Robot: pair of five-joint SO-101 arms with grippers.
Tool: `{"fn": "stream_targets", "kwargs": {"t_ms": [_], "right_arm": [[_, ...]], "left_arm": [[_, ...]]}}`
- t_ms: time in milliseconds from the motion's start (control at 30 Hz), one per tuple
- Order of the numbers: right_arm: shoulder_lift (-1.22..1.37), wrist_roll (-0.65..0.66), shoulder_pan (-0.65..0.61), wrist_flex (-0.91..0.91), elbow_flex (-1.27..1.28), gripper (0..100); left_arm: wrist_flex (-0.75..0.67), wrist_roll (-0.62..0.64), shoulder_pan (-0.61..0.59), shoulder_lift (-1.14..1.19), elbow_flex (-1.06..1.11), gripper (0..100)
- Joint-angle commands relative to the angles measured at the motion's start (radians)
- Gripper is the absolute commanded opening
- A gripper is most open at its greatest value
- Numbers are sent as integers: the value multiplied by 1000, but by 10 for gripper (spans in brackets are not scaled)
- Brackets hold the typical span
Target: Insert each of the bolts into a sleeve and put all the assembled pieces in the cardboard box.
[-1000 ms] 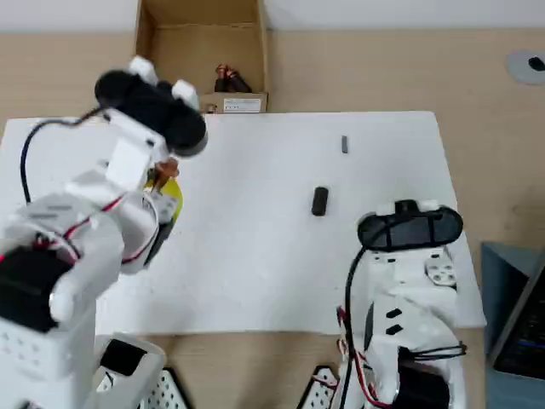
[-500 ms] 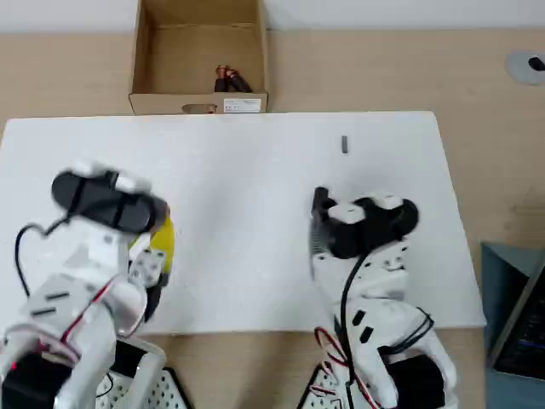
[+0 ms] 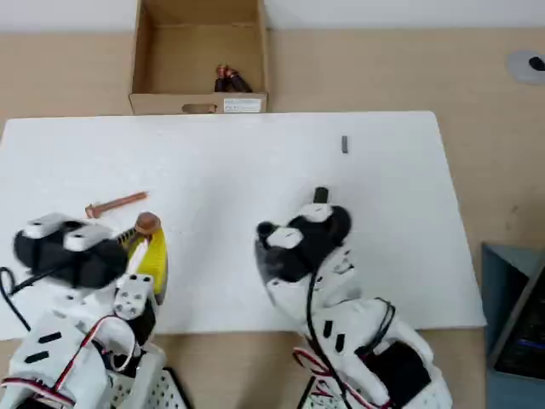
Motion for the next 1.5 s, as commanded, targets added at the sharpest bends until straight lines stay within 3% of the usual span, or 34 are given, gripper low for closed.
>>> {"fn": "stream_targets", "kwargs": {"t_ms": [0,133,567,700,1033,1267,1467], "right_arm": [[-102,-2,-64,-32,-1,9],[-102,0,-102,-31,12,9],[-102,0,-179,-32,48,9],[-102,2,-206,-32,51,9],[-102,57,-220,-34,51,9],[-102,61,-220,-34,51,9],[-102,61,-220,-34,50,9]], "left_arm": [[-89,34,2,-2,-8,1],[-117,54,2,-2,-6,1],[-121,606,11,-2,-6,2],[-121,710,11,-2,-5,2],[-244,686,15,-2,109,2],[-261,598,178,-2,132,1],[-262,582,196,-2,146,1]]}}
